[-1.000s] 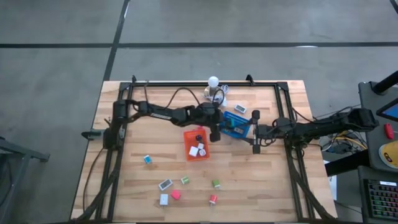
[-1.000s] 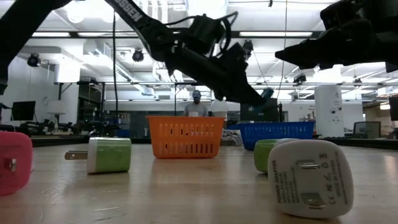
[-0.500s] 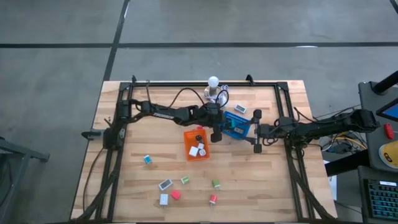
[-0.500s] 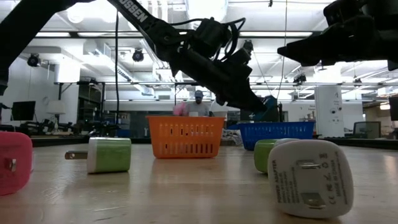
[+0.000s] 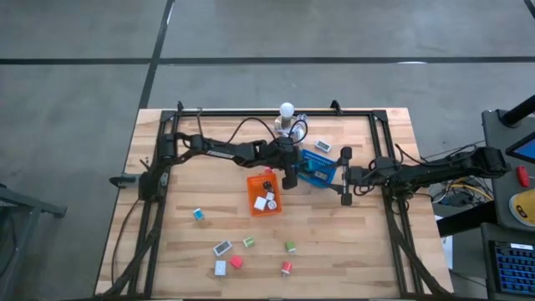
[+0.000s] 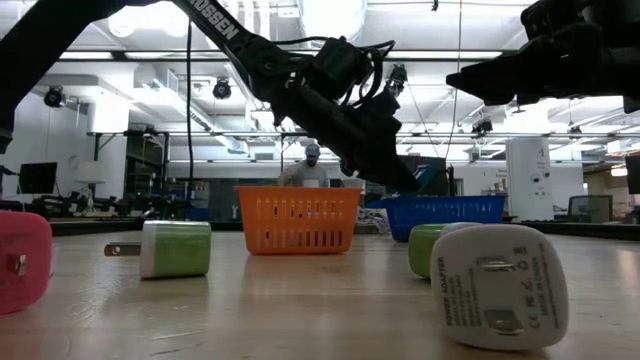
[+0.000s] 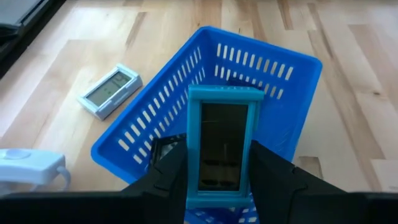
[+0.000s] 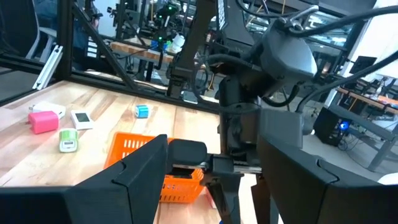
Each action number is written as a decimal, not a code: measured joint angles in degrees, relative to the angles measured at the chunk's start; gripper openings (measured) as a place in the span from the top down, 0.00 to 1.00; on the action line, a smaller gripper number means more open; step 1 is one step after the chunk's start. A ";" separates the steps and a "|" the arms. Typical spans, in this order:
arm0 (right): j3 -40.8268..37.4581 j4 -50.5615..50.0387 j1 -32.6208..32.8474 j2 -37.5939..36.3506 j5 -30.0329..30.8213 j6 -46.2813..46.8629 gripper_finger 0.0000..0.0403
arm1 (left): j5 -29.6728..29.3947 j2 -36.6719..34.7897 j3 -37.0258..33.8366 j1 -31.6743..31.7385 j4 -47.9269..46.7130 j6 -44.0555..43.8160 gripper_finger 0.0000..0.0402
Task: Pick & Place Office items
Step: Put the sky blue digital timer into the blue bin, then put the top pink white charger adapter into the orange bin
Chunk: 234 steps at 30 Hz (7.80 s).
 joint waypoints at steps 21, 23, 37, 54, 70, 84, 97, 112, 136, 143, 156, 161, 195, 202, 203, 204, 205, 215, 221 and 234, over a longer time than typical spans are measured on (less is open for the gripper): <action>0.00 0.07 -0.02 0.00 0.46 0.00 0.40 | 0.01 1.11 0.00 -0.06 -0.99 -1.22 0.53; 0.00 0.07 -0.02 0.02 0.48 0.00 0.40 | 0.00 1.11 0.00 -0.06 -0.85 -1.22 0.46; 0.00 -0.04 0.00 0.02 1.07 0.52 0.40 | 0.31 -1.02 -0.04 -0.73 2.21 3.80 0.39; 0.24 -1.62 4.55 3.71 -1.48 6.85 0.40 | -3.64 -21.02 -21.76 -6.71 11.89 6.60 0.39; 7.50 -1.61 5.29 15.81 -1.18 6.19 0.40 | -9.02 -27.87 -21.95 1.62 -12.58 -6.90 0.39; 8.70 -1.70 5.47 17.94 -1.70 5.55 0.40 | -4.08 -17.58 -13.50 5.47 -25.40 -9.97 0.39; 8.50 -4.66 5.51 16.17 -1.68 6.06 0.40 | -1.03 -6.27 -0.28 5.09 -37.71 -7.36 0.39; 8.50 -5.22 5.51 15.69 -1.68 5.60 0.40 | -0.77 -4.55 0.42 5.01 -39.67 -6.77 0.39; 8.50 -5.25 5.51 15.63 -1.66 5.60 0.40 | -3.88 -4.62 0.31 5.73 -39.67 -3.69 0.73; 8.50 -5.43 5.51 15.63 -1.66 5.60 0.40 | -4.65 -4.62 0.31 5.94 -39.73 -2.64 0.73; 8.50 -5.57 5.51 15.63 -1.68 5.94 0.40 | -9.25 -4.77 0.28 8.86 -43.17 -3.06 0.73; 8.50 -5.58 5.53 15.63 -1.68 6.03 0.40 | -9.25 -4.77 0.28 9.94 -43.89 -2.88 0.73; 8.48 -6.37 5.72 15.67 -2.16 6.23 0.40 | -6.24 -14.19 -10.07 8.51 -19.93 -2.00 0.73; 8.47 -5.59 5.79 15.69 -2.16 6.01 0.40 | -5.09 -21.56 -21.63 7.90 -3.56 -4.29 0.73; 8.47 -5.49 5.79 15.68 -2.14 6.01 0.40 | -5.09 -22.54 -23.39 7.67 -0.85 -4.41 0.73; 8.47 -5.47 5.79 15.69 -2.14 6.01 0.40 | -5.10 -23.63 -25.22 7.45 1.74 -4.40 0.73; 8.47 -5.46 5.79 15.69 -2.14 6.01 0.40 | -5.11 -24.71 -27.06 7.12 3.94 -4.39 0.73; 8.46 -2.84 5.79 15.67 -2.12 4.90 0.40 | -5.15 -32.05 -40.04 4.06 23.68 -4.11 0.73; 8.46 -1.68 5.79 15.67 -2.12 4.55 0.40 | -6.21 -32.18 -43.01 2.05 28.95 -1.97 0.73; 8.48 0.13 5.79 15.67 -2.15 2.32 0.40 | -6.29 -32.20 -42.53 1.01 32.35 -0.28 0.73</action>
